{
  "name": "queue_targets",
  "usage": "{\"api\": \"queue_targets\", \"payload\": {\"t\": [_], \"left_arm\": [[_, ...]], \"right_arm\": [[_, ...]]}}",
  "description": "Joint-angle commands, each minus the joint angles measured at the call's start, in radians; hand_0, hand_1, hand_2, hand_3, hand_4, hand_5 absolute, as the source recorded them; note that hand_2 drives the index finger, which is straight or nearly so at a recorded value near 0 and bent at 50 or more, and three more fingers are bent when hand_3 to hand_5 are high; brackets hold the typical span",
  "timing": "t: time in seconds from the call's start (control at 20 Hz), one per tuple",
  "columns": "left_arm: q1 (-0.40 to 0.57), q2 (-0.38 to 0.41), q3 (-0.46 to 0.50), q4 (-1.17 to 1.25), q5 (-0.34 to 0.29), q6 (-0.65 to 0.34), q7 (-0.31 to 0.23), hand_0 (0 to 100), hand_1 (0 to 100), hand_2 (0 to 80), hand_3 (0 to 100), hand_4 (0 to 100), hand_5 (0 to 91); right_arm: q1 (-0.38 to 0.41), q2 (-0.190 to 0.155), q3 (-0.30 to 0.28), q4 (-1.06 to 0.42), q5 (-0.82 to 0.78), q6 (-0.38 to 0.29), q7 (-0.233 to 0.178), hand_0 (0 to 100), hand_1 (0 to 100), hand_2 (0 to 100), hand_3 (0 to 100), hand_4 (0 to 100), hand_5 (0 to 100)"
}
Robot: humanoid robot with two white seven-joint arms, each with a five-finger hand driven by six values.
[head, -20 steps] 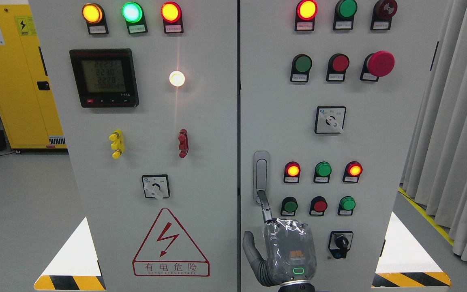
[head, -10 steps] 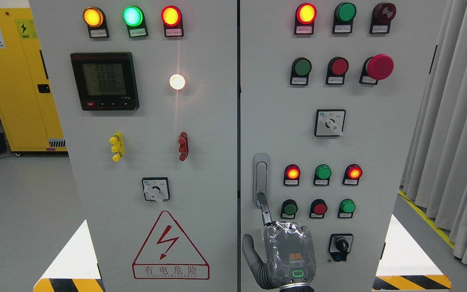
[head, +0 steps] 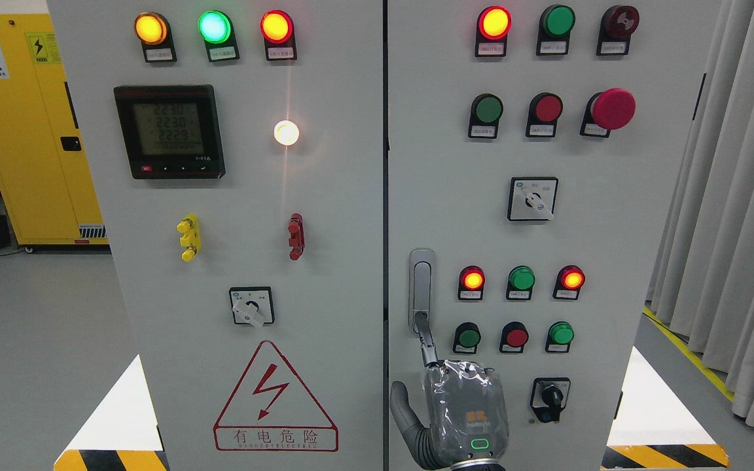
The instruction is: Release door handle
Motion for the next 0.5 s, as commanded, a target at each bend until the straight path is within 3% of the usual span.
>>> {"api": "queue_targets", "payload": {"t": [0.0,0.45], "left_arm": [[0.0,0.0,0.0,0.0,0.0,0.001,0.0,12,56,0.0,0,0,0.0],[0.0,0.0,0.0,0.0,0.0,0.001,0.0,12,56,0.0,0,0,0.0]], "right_arm": [[0.003,-0.001,-0.002,0.003,0.0,0.0,0.001,58,39,0,100,100,100],[0.001,-0.001,0.001,0.011,0.001,0.0,0.014,58,39,0,100,100,100]]}}
